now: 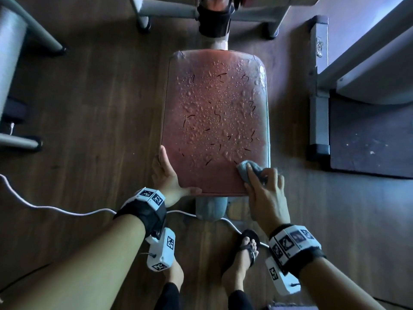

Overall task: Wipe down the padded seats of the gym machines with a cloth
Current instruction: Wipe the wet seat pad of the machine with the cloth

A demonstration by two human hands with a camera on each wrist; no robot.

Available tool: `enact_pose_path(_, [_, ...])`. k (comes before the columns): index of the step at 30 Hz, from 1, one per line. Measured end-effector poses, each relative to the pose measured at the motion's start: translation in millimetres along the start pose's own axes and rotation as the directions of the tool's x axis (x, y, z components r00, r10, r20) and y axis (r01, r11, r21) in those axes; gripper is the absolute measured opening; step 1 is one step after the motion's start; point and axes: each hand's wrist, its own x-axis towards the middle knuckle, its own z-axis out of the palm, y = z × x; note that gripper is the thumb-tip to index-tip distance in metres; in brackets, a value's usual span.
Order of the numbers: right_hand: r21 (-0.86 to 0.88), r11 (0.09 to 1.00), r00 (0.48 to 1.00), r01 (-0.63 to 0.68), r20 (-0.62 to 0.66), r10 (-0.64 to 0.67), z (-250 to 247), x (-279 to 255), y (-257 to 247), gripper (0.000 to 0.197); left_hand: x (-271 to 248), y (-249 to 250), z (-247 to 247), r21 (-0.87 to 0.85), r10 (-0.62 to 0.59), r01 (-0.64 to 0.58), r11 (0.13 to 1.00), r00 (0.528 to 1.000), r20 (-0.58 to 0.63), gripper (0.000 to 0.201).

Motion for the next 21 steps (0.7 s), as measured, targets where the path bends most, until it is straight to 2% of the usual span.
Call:
enact_pose_path(3, [-0.035, 0.998, 0.997, 0.057, 0.051, -0.055, -0.1, -11.5, -10.7, 0.068, -0.1, 1.7, -1.0, 0.011, -0.003, 0.002, 1.0, 1.0, 0.008, 0.156])
enact_pose_path(5, [-0.105, 0.993, 0.998, 0.063, 0.036, -0.059, 0.2, -8.2, -12.5, 0.07, 0.5, 1.7, -1.0, 0.024, -0.004, 0.004, 1.0, 1.0, 0.005, 0.157])
enact_pose_path(8, [-0.116, 0.992, 0.998, 0.056, 0.037, -0.052, 4.2, 3.7, -13.6, 0.071, 0.2, 0.0, -0.8, 0.052, -0.02, 0.02, 0.998, 1.0, -0.006, 0.158])
enact_pose_path(15, [-0.143, 0.987, 0.996, 0.074, 0.057, -0.067, 6.2, -1.0, -24.4, 0.043, 0.2, 2.1, -1.0, 0.03, -0.019, 0.019, 0.999, 1.0, -0.007, 0.157])
enact_pose_path(17, [-0.137, 0.985, 0.992, 0.102, 0.09, -0.09, 5.0, -5.5, -21.6, 0.046, 1.1, 1.2, -0.6, 0.034, -0.023, 0.023, 0.999, 1.0, 0.0, 0.157])
enact_pose_path(21, [-0.21, 0.965, 0.982, 0.156, 0.138, -0.129, -2.5, 3.8, -17.5, 0.065, 1.1, -1.8, -0.7, 0.037, 0.013, -0.013, 0.999, 1.0, 0.003, 0.156])
